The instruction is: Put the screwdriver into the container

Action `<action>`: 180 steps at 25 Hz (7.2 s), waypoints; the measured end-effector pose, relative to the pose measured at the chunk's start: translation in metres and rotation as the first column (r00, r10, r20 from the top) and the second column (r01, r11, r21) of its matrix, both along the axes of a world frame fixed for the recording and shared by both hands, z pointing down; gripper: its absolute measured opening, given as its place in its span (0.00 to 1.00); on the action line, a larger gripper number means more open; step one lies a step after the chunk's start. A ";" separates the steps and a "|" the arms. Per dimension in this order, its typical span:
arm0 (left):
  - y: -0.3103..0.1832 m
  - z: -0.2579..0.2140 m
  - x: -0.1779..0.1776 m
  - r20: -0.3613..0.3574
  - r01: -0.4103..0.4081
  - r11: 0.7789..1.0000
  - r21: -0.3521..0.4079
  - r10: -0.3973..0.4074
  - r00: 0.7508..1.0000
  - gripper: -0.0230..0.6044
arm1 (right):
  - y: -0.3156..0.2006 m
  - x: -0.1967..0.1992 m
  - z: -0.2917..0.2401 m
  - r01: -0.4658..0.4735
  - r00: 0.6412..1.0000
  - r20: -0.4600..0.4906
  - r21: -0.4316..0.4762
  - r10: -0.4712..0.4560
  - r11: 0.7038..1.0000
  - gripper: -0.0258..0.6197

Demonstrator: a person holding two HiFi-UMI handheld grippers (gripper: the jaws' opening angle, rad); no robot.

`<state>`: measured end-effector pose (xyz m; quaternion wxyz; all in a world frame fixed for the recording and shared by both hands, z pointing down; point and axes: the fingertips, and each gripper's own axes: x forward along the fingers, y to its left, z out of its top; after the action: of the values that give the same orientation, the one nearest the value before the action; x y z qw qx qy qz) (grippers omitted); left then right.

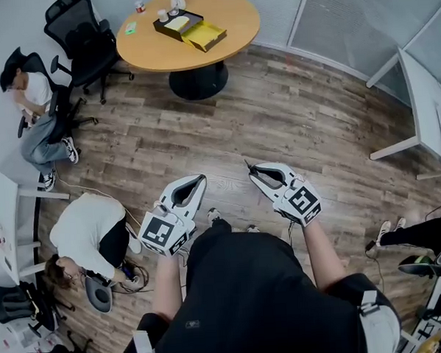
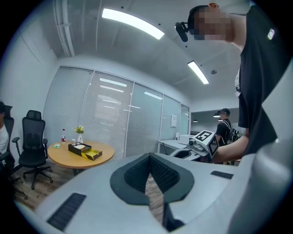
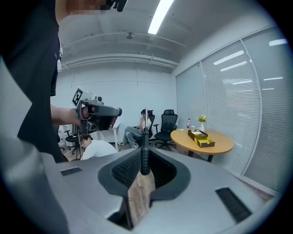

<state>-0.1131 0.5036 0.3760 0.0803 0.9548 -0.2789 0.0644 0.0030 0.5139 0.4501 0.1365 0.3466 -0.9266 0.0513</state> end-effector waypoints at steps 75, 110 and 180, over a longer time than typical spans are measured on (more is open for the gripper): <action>-0.305 0.011 0.116 0.043 0.122 0.993 -0.008 -0.121 0.992 0.04 | -0.323 0.134 0.032 0.048 0.999 -0.015 0.000 -0.048 0.999 0.13; -0.512 0.025 0.026 0.002 -0.035 0.999 -0.035 0.035 0.999 0.04 | -0.501 0.034 0.045 -0.057 0.987 -0.149 -0.012 0.054 0.998 0.13; -0.761 0.053 0.064 0.020 0.250 0.968 -0.032 -0.250 0.968 0.04 | -0.789 0.070 0.115 0.282 0.907 -0.296 -0.101 -0.300 0.954 0.13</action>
<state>-0.0494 -0.2574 0.4287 0.1021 0.9100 -0.3963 0.0660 0.0728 -0.2751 0.5656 0.2952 0.2044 -0.9333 0.0018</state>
